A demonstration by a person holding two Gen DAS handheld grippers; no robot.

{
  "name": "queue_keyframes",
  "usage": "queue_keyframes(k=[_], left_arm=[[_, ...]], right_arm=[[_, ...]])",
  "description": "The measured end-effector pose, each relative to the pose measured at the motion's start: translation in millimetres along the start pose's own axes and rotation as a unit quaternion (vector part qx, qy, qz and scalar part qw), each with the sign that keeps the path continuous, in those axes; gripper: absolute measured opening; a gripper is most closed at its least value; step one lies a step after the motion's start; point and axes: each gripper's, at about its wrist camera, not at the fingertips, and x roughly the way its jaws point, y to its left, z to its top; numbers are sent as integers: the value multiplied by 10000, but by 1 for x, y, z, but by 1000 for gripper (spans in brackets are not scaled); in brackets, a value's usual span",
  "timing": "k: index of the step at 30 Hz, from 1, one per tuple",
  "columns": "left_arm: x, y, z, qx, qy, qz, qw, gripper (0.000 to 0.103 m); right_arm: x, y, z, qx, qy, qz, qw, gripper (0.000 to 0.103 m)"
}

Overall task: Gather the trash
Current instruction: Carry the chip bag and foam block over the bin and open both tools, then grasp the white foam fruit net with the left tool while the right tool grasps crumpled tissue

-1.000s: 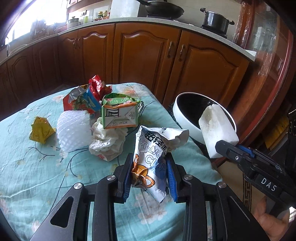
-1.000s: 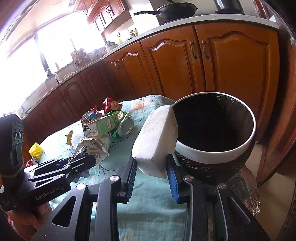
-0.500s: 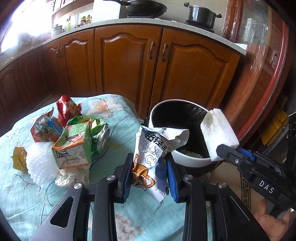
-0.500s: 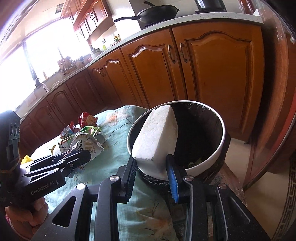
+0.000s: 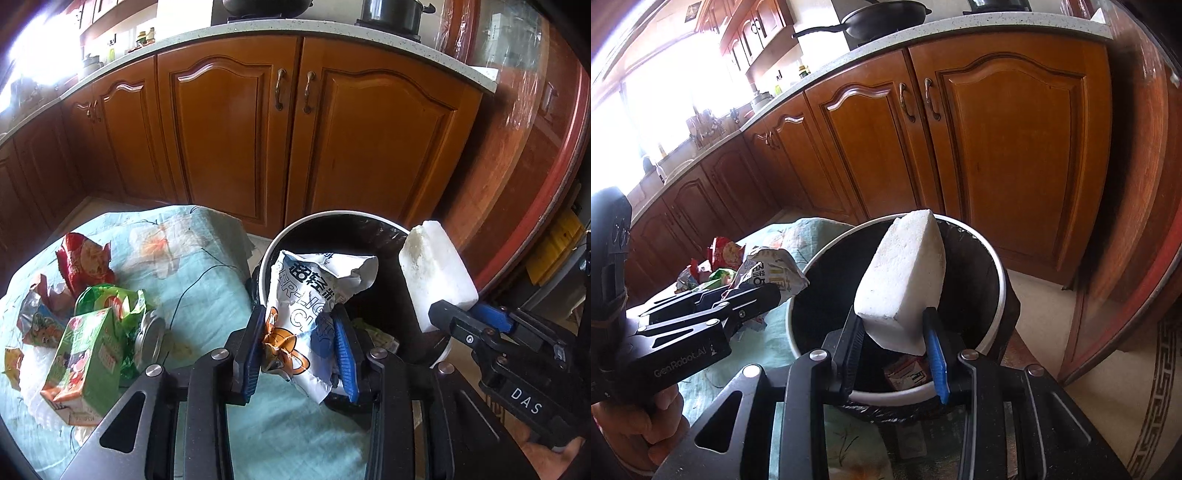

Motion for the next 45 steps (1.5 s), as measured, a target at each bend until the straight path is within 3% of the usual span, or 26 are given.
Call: queue_keyframes(k=[8,10,14,18,35,45], left_arm=[[27,-3,19,-33,166,-105,9998,39],[30,-3,21,-17,195,-103,9998,45],[34,-6,20,-11,205,-101,9997,50],[29,-4,13,-66,176,-54,9998,54],[-46,50,-50,-741,-189,185,9969,55],[-106,101,-98,-1329,-412,406,9894,55]], right_arm=[[15,-7,10,-107,139,-124,9998,39],[18,-10,11,-89,181,-128,9997,42],[19,-16,9,18,185,-101,9998,56],[13,-18,5,111,148,-63,9998,56],[0,44,-17,-60,105,516,9986,56],[0,92,-33,-259,172,841,9960,56]])
